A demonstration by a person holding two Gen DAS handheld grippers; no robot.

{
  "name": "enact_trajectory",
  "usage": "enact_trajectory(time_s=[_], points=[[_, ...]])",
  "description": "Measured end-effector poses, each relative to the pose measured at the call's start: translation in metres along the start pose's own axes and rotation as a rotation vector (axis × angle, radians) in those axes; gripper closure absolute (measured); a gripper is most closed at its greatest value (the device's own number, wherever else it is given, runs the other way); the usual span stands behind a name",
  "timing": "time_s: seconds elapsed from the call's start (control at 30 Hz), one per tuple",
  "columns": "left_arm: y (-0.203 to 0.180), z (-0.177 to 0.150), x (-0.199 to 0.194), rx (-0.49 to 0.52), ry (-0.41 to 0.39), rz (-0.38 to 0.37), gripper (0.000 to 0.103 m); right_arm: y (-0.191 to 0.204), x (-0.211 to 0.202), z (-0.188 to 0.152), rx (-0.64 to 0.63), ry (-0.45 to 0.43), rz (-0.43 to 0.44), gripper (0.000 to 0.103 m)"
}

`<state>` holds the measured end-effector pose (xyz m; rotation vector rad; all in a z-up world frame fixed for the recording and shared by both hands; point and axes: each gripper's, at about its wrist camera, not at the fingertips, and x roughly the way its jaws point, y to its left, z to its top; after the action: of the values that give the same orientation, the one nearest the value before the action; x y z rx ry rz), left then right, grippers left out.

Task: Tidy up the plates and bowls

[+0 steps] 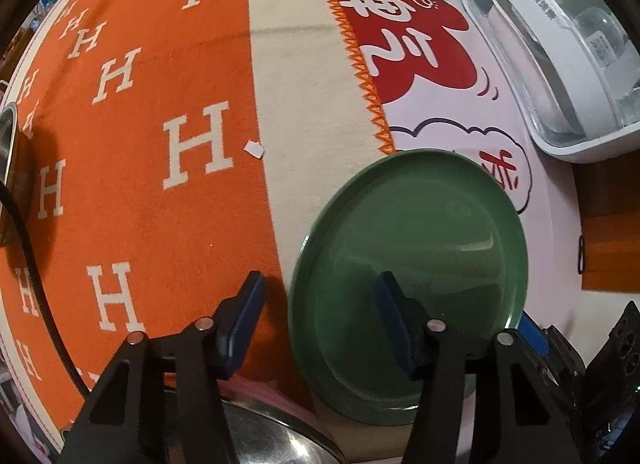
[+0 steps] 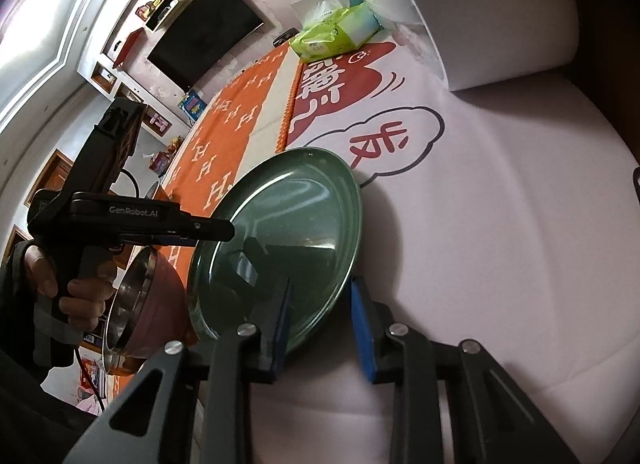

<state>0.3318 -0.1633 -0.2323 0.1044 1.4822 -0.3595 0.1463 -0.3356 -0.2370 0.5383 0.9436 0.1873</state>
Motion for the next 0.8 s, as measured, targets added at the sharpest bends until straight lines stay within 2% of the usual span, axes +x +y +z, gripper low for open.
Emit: enact_trajectory(time_s=[0.17, 0.3, 0.6, 0.8], points=[[0.000, 0.006, 0.005, 0.003, 0.005, -0.009, 0.056, -0.003, 0.003, 0.000, 0.012, 0.010, -0.012, 0.085], [0.001, 0.010, 0.006, 0.004, -0.004, -0.046, 0.069, -0.003, 0.003, -0.001, 0.019, 0.010, -0.013, 0.087], [0.007, 0.007, 0.004, -0.006, -0.029, -0.043, 0.071, -0.003, 0.002, -0.002, 0.022, 0.012, -0.019, 0.088], [-0.006, 0.006, 0.002, 0.011, -0.036, -0.038, 0.071, -0.005, -0.003, -0.002, 0.030, 0.007, -0.045, 0.088]])
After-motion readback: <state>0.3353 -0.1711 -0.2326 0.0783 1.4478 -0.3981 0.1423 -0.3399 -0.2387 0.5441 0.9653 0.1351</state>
